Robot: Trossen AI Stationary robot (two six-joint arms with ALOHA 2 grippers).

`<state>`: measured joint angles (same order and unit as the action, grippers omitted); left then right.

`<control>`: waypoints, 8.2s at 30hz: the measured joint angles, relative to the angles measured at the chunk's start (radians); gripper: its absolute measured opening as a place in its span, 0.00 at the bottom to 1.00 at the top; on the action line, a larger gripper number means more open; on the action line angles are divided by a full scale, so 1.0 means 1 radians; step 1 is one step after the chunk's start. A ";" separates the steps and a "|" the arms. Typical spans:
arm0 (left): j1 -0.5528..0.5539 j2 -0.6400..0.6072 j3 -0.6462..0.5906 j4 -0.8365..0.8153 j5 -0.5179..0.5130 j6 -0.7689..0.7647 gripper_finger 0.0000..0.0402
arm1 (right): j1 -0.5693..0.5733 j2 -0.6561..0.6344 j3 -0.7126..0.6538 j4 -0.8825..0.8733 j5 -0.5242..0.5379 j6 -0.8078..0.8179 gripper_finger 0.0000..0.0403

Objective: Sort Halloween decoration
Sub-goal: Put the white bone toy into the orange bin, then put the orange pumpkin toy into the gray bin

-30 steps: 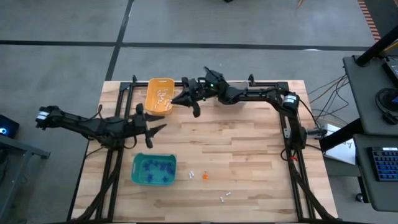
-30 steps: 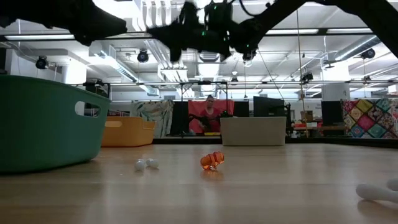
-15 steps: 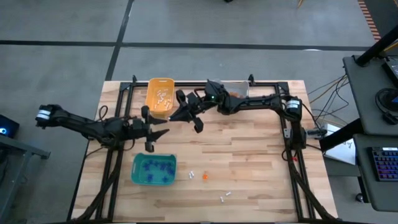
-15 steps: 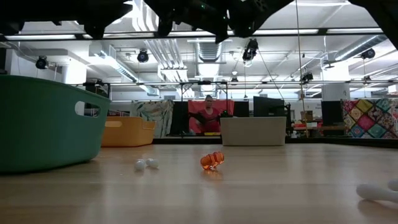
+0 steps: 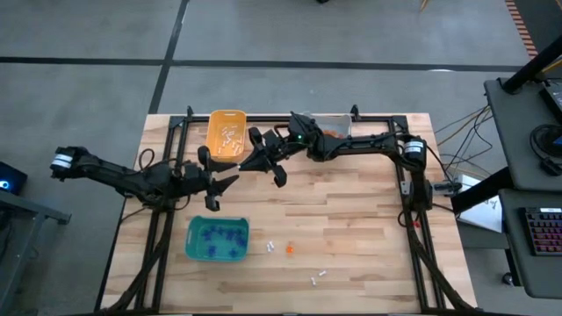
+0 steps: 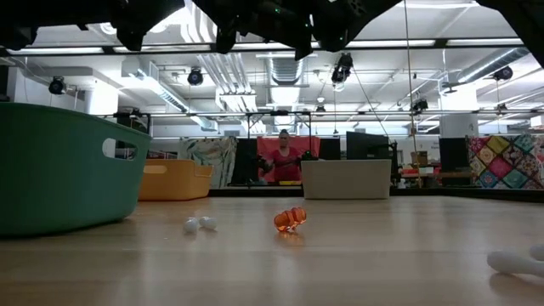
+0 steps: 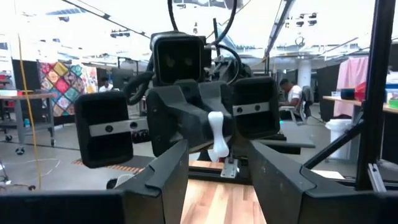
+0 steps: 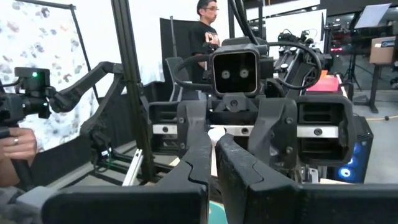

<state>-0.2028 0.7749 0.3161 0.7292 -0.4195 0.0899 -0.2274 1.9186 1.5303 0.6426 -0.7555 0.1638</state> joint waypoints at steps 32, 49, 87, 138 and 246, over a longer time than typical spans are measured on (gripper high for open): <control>0.000 0.068 0.000 0.087 -0.015 0.007 0.04 | 0.000 -0.001 0.000 -0.010 0.018 -0.019 0.03; 0.000 0.067 0.011 0.087 -0.074 -0.014 0.00 | -0.045 -0.051 -0.001 -0.158 0.023 0.054 0.27; 0.795 0.687 0.652 -1.419 0.014 0.001 0.04 | 0.123 -0.243 -0.033 -1.304 0.256 -0.130 0.31; -0.181 0.422 0.650 -0.953 -0.174 -0.399 0.29 | 0.517 -0.181 -0.438 -0.736 0.550 -0.184 0.28; -0.227 0.477 0.652 -0.878 -0.385 -0.237 0.29 | -0.602 -0.093 -0.119 -1.450 0.599 -0.060 0.23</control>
<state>-0.4301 1.2519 0.9684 -0.1493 -0.8047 -0.1467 -0.8299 1.8257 1.4115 -0.8078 -0.1564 0.1036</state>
